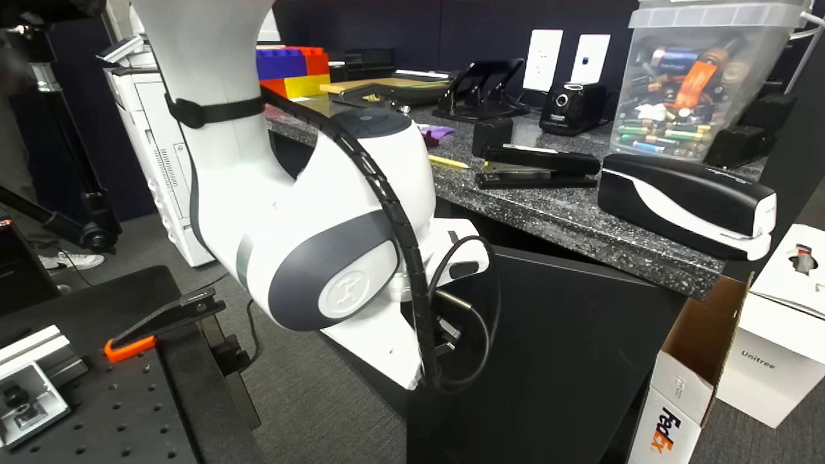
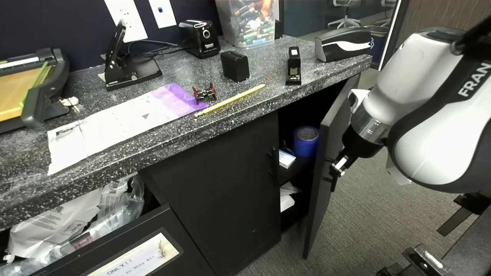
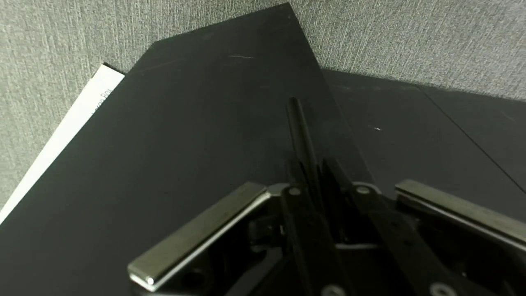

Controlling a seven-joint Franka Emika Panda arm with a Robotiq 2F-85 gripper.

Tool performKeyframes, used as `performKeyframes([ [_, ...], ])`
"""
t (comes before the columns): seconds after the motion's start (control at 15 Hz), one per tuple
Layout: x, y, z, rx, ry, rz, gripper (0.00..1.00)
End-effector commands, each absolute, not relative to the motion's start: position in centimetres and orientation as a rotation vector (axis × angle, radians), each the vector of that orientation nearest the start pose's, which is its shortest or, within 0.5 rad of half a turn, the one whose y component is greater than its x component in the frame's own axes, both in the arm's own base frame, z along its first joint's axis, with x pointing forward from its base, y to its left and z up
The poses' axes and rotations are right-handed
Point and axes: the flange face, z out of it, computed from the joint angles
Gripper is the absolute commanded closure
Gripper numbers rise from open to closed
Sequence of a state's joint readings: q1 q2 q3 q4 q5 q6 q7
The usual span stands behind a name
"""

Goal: Open the right door of the cabinet on the right

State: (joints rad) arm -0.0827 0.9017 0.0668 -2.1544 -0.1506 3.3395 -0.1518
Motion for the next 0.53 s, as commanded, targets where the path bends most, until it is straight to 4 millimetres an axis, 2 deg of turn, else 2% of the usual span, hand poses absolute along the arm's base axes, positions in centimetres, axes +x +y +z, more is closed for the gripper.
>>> performKeyframes([
  [0.0,47.6,5.6,3.7,-2.974,-0.451,-0.272,0.95],
  [0.4,47.2,5.0,5.5,-2.955,-0.405,-0.22,0.95],
  [0.47,47.1,5.1,6.0,-2.946,-0.395,-0.209,0.56],
])
